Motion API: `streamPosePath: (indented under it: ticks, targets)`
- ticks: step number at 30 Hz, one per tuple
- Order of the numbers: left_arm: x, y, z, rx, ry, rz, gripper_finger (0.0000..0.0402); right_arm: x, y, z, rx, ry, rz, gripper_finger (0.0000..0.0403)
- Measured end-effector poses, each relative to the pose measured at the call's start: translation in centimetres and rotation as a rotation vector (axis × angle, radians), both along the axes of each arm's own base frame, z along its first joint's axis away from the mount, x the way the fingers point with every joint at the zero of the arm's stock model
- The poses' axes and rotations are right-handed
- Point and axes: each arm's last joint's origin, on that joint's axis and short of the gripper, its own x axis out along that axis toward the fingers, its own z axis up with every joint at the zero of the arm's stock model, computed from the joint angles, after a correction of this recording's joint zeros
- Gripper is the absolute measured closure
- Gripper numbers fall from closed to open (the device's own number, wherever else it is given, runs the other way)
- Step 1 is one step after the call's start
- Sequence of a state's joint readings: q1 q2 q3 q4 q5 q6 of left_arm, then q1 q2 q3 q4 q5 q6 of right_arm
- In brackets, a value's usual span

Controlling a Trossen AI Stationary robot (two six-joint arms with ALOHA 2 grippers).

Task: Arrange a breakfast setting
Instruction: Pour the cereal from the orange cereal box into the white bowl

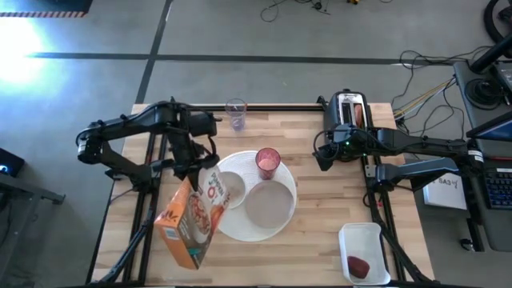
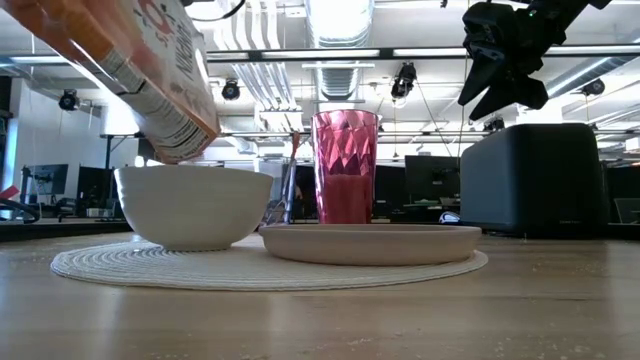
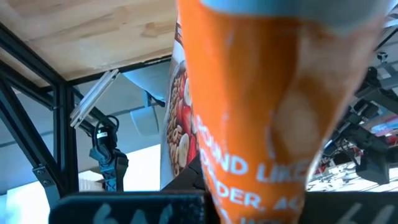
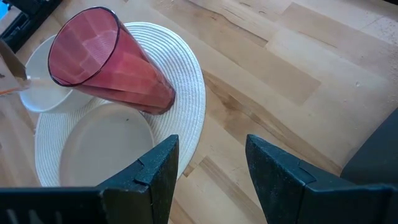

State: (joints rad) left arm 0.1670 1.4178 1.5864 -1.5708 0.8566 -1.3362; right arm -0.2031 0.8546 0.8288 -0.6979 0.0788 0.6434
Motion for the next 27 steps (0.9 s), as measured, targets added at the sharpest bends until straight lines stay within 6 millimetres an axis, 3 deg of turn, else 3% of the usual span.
streamPosePath:
  ticks: [27]
  targets:
    - [-0.2, 0.4, -1.6, -0.025, 0.02, -0.017, 0.0402, 0.0, 0.0, 0.0, 0.0, 0.0, 0.0, 0.0227]
